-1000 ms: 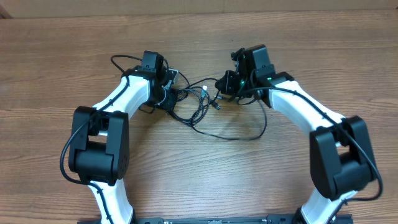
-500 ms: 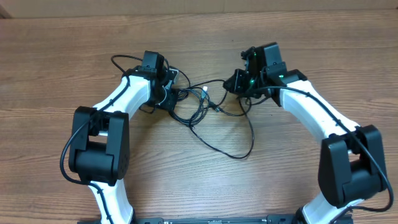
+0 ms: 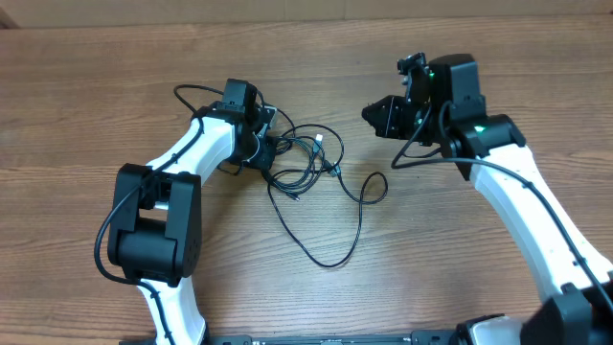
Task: Untangle cables
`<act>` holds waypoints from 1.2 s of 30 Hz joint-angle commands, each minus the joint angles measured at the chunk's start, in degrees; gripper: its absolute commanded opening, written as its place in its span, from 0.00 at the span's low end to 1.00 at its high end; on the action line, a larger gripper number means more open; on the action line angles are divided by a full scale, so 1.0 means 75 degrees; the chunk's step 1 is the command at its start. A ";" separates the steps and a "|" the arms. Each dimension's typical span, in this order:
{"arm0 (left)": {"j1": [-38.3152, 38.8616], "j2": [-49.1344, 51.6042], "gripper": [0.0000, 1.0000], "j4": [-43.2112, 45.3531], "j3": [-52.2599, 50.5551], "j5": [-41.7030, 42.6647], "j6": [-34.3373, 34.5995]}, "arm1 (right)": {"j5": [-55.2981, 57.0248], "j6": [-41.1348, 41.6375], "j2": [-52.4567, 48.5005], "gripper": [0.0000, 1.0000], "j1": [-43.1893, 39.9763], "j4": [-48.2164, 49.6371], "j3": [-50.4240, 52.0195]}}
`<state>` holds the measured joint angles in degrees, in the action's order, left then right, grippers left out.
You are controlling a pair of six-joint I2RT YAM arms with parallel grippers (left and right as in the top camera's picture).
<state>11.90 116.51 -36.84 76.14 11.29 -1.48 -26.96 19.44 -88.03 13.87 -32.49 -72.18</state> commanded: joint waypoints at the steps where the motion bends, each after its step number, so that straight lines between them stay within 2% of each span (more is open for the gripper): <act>1: -0.0082 0.0452 0.11 -0.0134 -0.0391 -0.0627 0.0117 | 0.0041 -0.0181 0.0557 0.04 -0.0023 0.0032 -0.0041; 6: -0.0082 0.0452 0.11 -0.0134 -0.0391 -0.0627 0.0117 | 0.0047 -0.0181 0.0662 0.06 -0.0023 0.0003 -0.0038; 8: -0.0082 0.0452 0.11 -0.0134 -0.0391 -0.0627 0.0117 | 0.0154 -0.0175 0.0574 0.13 -0.0023 -0.0047 -0.0035; 9: -0.0082 0.0452 0.12 -0.0131 -0.0391 -0.0624 0.0117 | 0.0358 -0.0178 0.0326 0.30 0.0029 -0.0029 -0.0032; 10: -0.0082 0.0452 0.13 -0.0128 -0.0391 -0.0624 0.0114 | 0.0571 -0.0175 0.0052 0.37 0.0102 -0.0032 -0.0032; 12: -0.0082 0.0452 0.13 -0.0125 -0.0391 -0.0624 0.0117 | 0.0583 -0.0175 -0.0341 0.38 0.0224 -0.0041 -0.0032; 14: -0.0082 0.0452 0.13 -0.0125 -0.0391 -0.0621 0.0117 | 0.0586 -0.0178 -0.0752 0.45 0.0356 -0.0020 -0.0032; 24: -0.0082 0.0452 0.13 -0.0117 -0.0391 -0.0621 0.0114 | 0.0577 -0.0175 -0.2489 0.45 0.0638 0.0475 -0.0032; 36: -0.0082 0.0452 0.14 -0.0082 -0.0391 -0.0624 0.0114 | 0.0600 -0.0175 -0.2600 0.45 0.0822 0.0938 -0.0023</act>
<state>11.90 116.51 -36.67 76.09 11.25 -1.45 -22.90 18.22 -107.70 18.87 -26.11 -72.25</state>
